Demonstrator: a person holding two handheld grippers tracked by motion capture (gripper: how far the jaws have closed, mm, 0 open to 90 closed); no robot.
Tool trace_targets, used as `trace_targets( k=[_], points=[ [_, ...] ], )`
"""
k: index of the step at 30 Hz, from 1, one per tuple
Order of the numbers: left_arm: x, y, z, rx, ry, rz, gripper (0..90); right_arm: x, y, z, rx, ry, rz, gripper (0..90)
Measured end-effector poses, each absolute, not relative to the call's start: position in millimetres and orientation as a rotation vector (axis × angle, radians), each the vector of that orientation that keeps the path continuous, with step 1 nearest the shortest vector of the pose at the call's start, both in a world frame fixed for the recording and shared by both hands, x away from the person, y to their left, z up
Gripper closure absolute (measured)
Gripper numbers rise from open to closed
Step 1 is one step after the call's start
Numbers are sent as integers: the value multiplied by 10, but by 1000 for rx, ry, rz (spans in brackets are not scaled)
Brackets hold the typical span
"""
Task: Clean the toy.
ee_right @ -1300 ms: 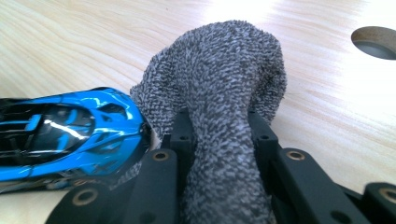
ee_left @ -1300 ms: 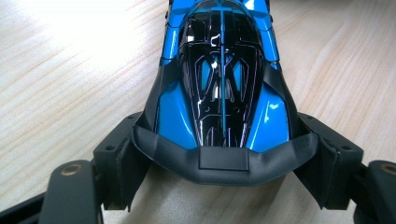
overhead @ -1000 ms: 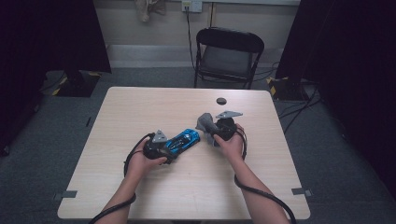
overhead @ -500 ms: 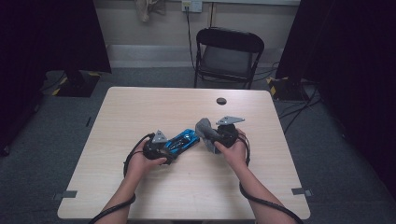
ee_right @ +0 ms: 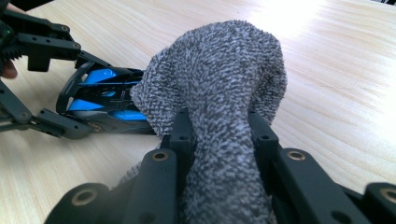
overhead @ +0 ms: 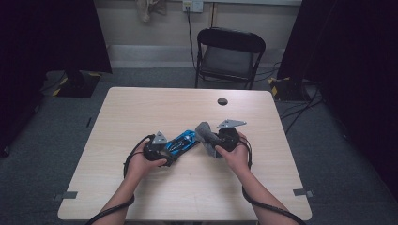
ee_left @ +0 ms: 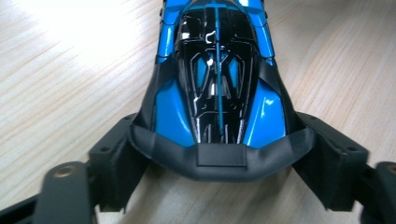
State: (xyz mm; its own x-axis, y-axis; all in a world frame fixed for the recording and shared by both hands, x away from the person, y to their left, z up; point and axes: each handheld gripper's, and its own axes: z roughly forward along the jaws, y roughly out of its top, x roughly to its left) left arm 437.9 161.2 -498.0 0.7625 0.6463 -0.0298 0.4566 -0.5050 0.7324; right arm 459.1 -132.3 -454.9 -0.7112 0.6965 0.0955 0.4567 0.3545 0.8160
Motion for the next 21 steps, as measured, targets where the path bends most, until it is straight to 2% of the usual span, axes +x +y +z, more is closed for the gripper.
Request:
trace_targets(
  k=[7, 21],
  points=[
    [4356, 1665, -4901, 2161, 845, 272, 222, 4573, -1323, -4555, 1001, 2371, 1287, 700],
    [4454, 1648, -4704, 2118, 830, 274, 208, 4514, -1375, -4597, 1011, 2379, 1300, 698]
  ],
)
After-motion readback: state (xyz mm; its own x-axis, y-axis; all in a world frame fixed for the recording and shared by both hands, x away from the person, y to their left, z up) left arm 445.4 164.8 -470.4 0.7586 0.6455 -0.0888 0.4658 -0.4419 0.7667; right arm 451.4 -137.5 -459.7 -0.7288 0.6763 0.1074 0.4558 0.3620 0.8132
